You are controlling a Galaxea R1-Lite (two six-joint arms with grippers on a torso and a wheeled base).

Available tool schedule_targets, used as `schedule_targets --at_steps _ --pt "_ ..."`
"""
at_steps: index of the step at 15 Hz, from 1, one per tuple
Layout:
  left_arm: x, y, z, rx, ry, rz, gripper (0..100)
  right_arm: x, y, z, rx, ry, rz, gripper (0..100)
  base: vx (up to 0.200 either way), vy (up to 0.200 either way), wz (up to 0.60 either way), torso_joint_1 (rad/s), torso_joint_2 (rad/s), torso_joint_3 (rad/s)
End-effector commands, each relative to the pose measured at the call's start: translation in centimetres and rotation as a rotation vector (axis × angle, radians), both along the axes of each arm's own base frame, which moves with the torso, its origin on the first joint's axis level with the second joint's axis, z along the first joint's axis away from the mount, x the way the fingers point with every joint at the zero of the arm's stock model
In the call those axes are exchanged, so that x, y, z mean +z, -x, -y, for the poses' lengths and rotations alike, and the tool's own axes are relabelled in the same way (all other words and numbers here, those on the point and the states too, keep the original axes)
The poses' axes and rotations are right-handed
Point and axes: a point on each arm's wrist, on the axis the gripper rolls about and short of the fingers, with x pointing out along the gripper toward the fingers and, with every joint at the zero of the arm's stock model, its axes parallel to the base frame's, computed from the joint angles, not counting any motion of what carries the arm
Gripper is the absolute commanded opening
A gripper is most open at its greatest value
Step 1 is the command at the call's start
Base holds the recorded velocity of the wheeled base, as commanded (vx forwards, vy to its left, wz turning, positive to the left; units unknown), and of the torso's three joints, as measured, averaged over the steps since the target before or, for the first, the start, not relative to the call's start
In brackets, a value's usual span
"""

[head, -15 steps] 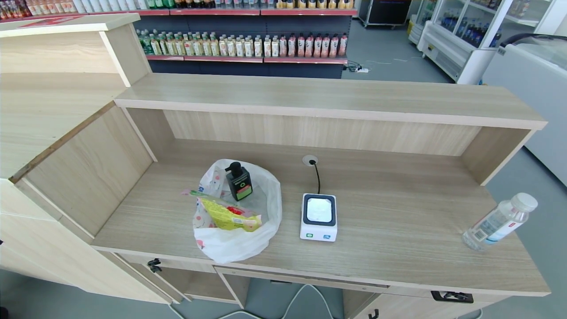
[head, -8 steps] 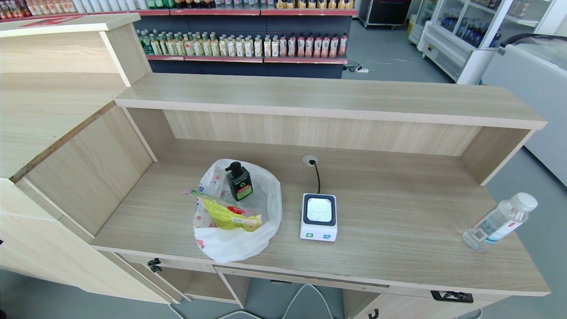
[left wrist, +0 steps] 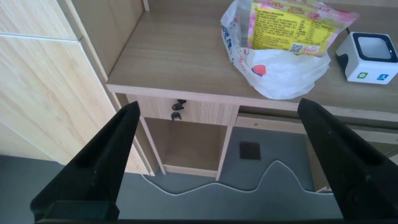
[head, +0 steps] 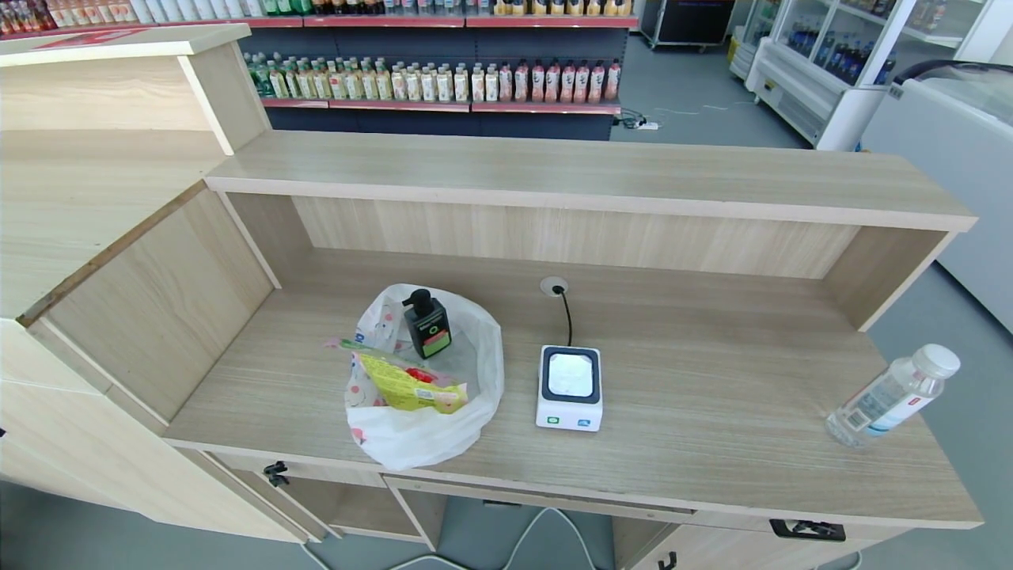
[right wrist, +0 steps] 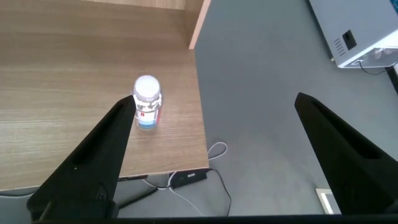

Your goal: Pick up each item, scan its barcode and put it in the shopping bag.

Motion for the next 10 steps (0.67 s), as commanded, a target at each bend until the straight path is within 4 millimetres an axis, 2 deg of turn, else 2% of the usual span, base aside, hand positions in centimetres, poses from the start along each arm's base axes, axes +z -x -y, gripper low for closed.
schedule_targets --at_steps 1,6,9,10 --pt "0.0 0.0 0.0 0.0 0.003 0.0 100 0.1 0.1 -0.2 0.0 0.006 0.004 100 -0.2 0.0 0.0 0.007 0.0 0.002" --pt "0.0 0.0 0.0 0.002 0.019 0.002 100 -1.3 0.1 -0.2 -0.007 -0.031 -0.024 100 -0.2 0.0 0.0 0.003 0.0 0.003" --pt "0.0 0.0 0.0 0.002 0.003 0.0 100 -3.5 0.0 0.1 0.004 -0.06 -0.085 100 0.0 0.0 0.0 0.0 0.0 0.0" --pt "0.0 0.0 0.0 0.002 0.003 0.0 100 -5.1 -0.1 0.1 0.026 -0.064 -0.13 100 0.0 0.0 0.0 0.0 0.0 0.0"
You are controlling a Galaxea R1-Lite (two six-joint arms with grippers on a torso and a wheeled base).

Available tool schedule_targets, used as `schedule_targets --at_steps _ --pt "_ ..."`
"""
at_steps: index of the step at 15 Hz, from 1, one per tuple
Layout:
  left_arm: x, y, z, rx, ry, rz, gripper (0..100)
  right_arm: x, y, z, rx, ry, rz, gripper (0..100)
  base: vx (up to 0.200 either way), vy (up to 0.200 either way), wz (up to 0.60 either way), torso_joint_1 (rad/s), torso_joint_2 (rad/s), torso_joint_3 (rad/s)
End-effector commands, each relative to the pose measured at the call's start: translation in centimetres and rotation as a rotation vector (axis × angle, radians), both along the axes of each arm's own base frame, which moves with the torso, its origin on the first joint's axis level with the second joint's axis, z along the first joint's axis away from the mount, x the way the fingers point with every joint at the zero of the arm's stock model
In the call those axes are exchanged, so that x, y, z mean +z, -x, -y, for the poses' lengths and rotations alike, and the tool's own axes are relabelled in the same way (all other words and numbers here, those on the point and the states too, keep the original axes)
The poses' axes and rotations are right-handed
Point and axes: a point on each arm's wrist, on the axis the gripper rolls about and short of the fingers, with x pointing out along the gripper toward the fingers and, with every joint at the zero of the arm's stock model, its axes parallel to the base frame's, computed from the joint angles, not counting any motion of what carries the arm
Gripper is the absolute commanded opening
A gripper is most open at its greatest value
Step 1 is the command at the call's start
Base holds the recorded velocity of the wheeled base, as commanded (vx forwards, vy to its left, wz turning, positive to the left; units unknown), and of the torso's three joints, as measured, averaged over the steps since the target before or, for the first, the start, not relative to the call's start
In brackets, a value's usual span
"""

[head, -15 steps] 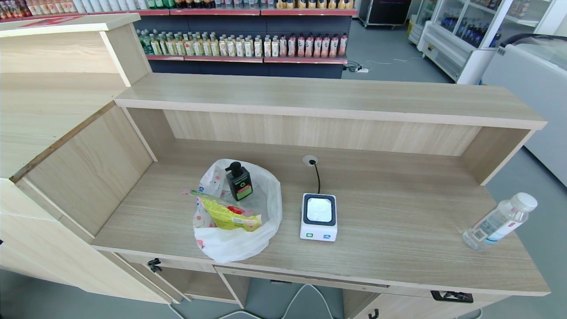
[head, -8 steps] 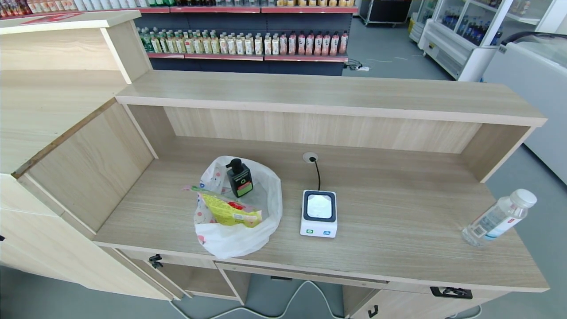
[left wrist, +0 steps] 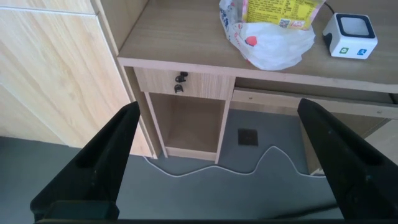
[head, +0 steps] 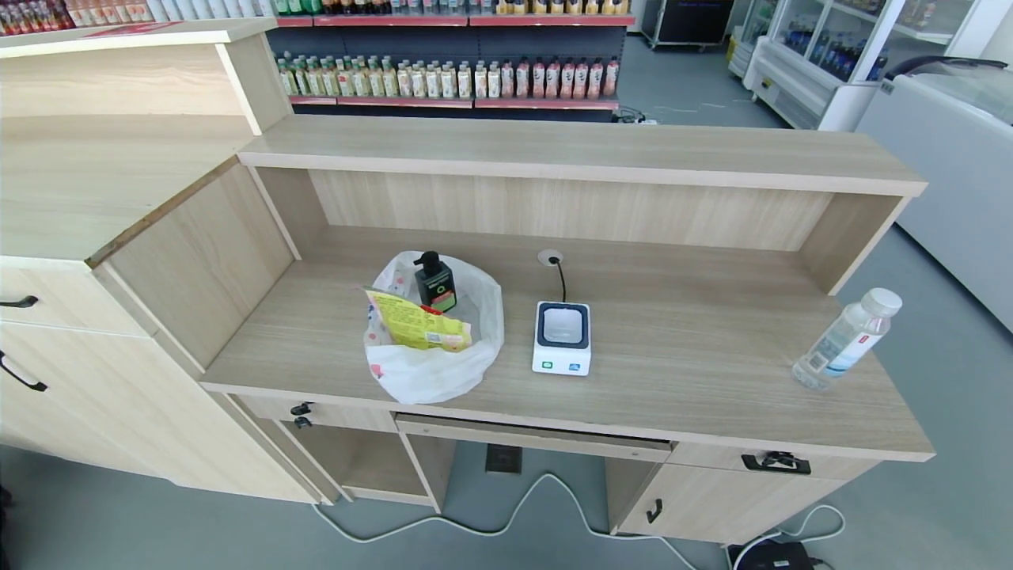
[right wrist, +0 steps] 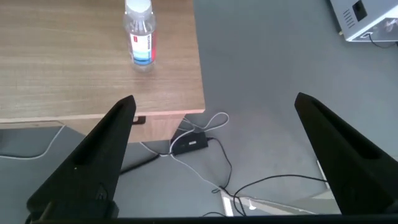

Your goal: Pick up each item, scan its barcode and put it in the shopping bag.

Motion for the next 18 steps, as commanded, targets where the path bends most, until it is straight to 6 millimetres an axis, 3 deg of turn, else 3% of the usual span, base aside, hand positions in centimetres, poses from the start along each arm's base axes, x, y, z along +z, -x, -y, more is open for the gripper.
schedule_targets --at_steps 1,5,10,16,18 --pt "0.0 0.0 0.0 0.0 0.0 0.0 100 -2.6 -0.2 0.3 0.023 -0.034 -0.06 100 0.0 0.0 0.0 0.0 0.0 0.0" --pt "0.0 0.0 0.0 -0.001 0.0 0.0 100 -5.2 -1.8 2.7 0.029 0.066 0.016 100 0.0 0.0 0.0 0.0 0.0 0.0" --pt "0.0 0.0 0.0 0.0 0.0 0.0 100 -9.0 -3.0 4.3 0.09 0.003 -0.009 100 0.0 0.0 0.0 0.0 0.0 0.0" --pt "0.0 0.0 0.0 0.0 0.0 0.0 100 -9.4 -4.9 7.3 0.109 -0.039 0.031 100 0.0 0.0 0.0 0.0 0.0 0.0" --pt "0.0 0.0 0.0 0.0 0.0 0.0 100 -9.3 -6.2 9.2 0.127 -0.042 0.04 100 0.0 0.0 0.0 0.0 0.0 0.0"
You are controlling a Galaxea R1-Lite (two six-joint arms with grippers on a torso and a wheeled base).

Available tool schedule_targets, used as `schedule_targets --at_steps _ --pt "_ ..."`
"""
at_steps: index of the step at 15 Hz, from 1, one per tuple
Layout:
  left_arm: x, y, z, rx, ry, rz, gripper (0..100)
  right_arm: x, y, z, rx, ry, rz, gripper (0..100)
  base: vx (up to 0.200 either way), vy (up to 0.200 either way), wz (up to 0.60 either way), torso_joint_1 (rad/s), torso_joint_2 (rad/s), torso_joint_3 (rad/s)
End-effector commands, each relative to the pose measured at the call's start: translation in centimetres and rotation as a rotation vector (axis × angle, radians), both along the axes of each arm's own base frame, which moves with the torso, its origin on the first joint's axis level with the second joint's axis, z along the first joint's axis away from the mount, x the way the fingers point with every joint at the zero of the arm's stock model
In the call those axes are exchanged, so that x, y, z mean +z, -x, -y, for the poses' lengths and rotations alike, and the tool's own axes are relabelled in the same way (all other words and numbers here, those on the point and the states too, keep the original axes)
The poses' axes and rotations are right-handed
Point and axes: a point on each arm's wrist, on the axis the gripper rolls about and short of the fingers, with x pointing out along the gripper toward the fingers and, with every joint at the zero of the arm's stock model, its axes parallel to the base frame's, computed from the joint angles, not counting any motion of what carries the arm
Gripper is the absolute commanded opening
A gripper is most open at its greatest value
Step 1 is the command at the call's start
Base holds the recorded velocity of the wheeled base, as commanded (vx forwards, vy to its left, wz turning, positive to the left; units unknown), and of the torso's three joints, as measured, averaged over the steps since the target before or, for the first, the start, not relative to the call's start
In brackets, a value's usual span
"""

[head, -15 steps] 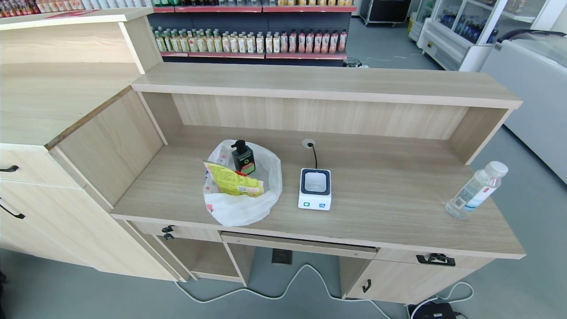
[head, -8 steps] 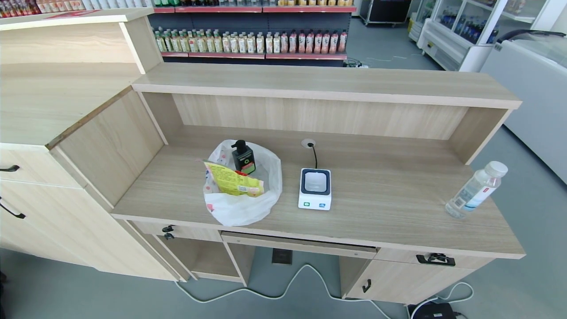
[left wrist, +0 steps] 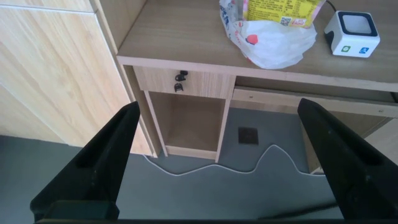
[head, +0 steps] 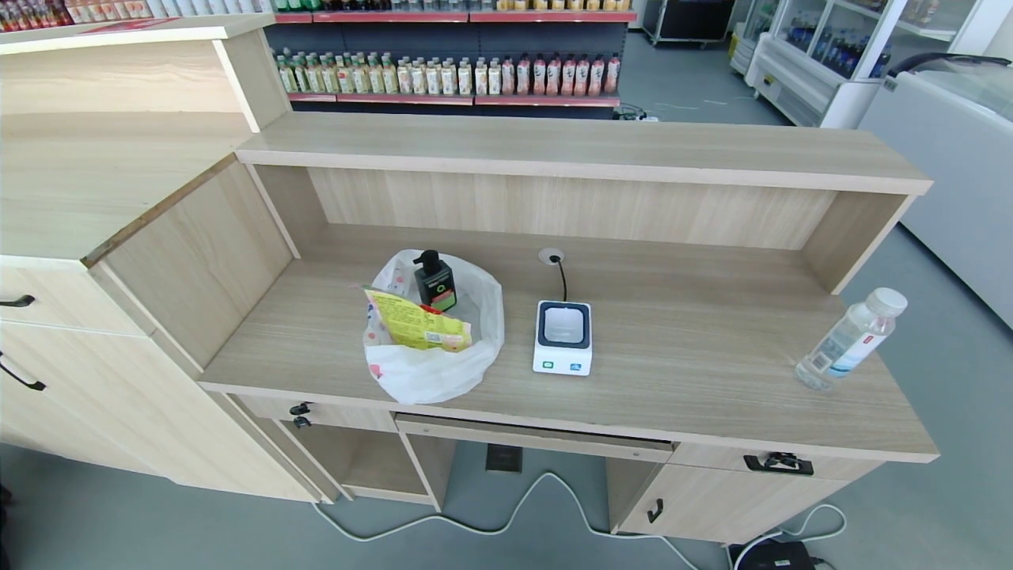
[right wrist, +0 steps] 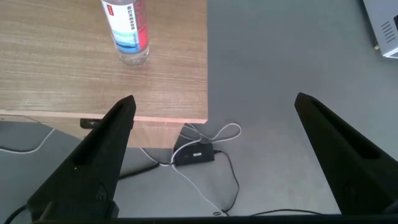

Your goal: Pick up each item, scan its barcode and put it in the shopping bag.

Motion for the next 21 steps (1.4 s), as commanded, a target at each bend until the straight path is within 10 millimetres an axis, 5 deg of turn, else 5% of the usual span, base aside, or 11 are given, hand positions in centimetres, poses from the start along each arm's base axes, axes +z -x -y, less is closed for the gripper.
schedule_targets --at_steps 1,9,21 --pt "0.0 0.0 0.0 0.0 0.0 0.0 100 -0.8 -1.5 2.3 0.007 -0.023 -0.011 100 0.0 0.0 0.0 0.0 0.0 0.0" --pt "0.0 0.0 0.0 0.0 0.0 0.0 100 -2.2 -3.5 5.4 0.01 -0.046 -0.024 100 0.0 0.0 0.0 0.0 0.0 0.0" --pt "0.0 0.0 0.0 0.0 0.0 0.0 100 -3.0 -10.7 2.3 0.245 -0.059 -0.028 100 0.0 0.0 0.0 0.0 0.0 0.0"
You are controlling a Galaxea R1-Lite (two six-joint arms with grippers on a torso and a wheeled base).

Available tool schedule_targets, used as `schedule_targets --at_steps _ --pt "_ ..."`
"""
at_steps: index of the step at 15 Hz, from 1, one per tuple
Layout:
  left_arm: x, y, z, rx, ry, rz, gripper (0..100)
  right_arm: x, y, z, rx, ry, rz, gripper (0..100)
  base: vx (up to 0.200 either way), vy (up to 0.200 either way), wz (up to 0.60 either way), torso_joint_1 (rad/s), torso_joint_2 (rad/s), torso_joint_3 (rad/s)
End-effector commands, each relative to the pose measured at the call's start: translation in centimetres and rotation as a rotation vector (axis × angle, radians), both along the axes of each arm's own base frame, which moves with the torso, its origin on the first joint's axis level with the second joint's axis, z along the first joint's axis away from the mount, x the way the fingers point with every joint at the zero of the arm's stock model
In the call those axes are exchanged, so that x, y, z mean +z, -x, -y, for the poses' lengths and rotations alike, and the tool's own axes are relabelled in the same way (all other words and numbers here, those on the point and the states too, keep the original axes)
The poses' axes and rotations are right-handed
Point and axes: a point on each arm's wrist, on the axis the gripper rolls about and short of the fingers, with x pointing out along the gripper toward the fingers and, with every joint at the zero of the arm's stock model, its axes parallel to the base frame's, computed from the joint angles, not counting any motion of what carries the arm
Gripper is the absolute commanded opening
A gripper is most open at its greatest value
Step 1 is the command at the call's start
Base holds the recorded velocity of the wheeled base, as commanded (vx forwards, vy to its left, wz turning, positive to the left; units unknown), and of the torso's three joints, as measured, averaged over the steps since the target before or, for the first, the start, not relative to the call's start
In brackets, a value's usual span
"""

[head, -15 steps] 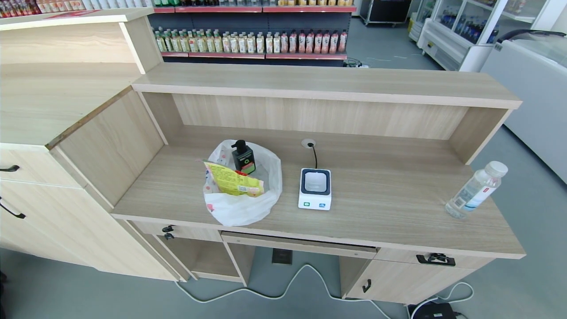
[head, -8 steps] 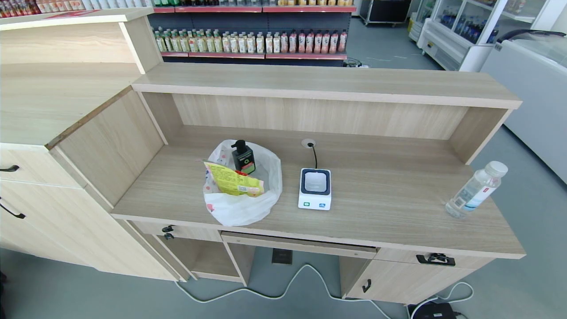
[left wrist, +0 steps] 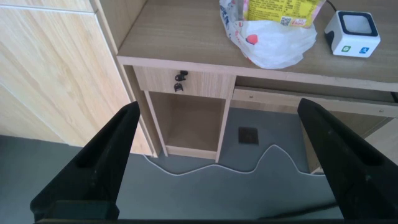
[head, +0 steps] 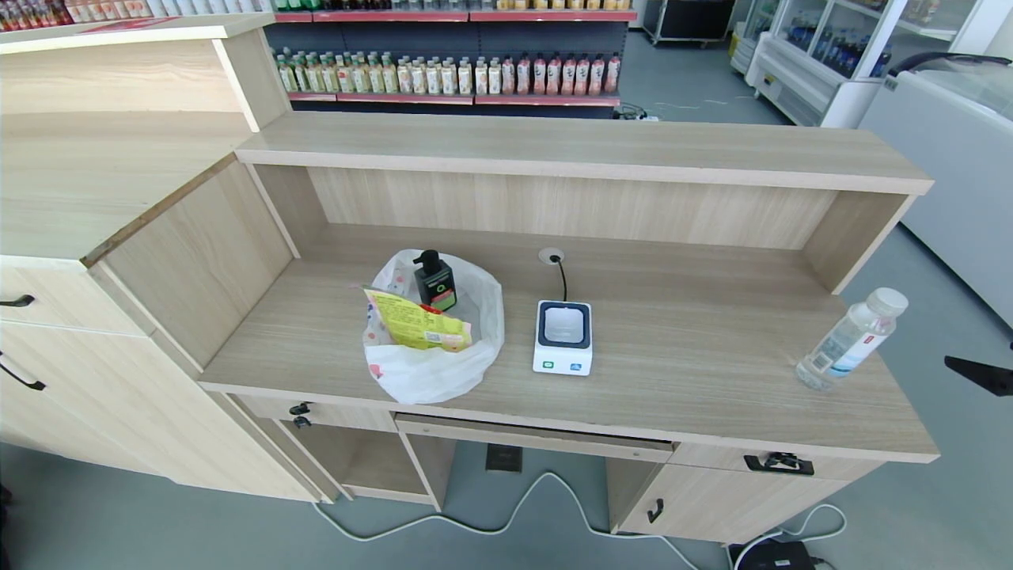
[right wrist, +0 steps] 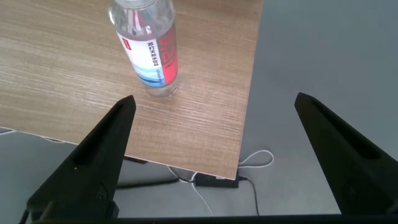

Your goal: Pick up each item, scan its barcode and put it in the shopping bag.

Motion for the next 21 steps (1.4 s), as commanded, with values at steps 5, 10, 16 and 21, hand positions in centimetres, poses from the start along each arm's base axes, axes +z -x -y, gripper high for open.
schedule_targets --at_steps 5,10,16,21 --pt "0.0 0.0 0.0 0.001 0.0 0.0 100 -1.5 -2.9 0.1 0.052 0.022 0.013 100 0.0 0.0 0.0 0.0 0.0 0.0" --pt "0.0 0.0 0.0 -0.001 0.0 0.0 100 -2.5 -5.1 -0.5 0.104 0.035 0.024 100 0.0 0.0 0.0 0.0 0.0 0.0" --pt "0.0 0.0 0.0 0.001 0.0 0.0 100 -3.6 -7.1 -1.6 0.176 0.079 0.038 100 0.0 0.0 0.0 0.0 0.0 0.0" --pt "0.0 0.0 0.0 0.001 0.0 0.0 100 -4.1 -8.9 -2.2 0.215 0.096 0.063 100 0.0 0.0 0.0 0.0 0.0 0.0"
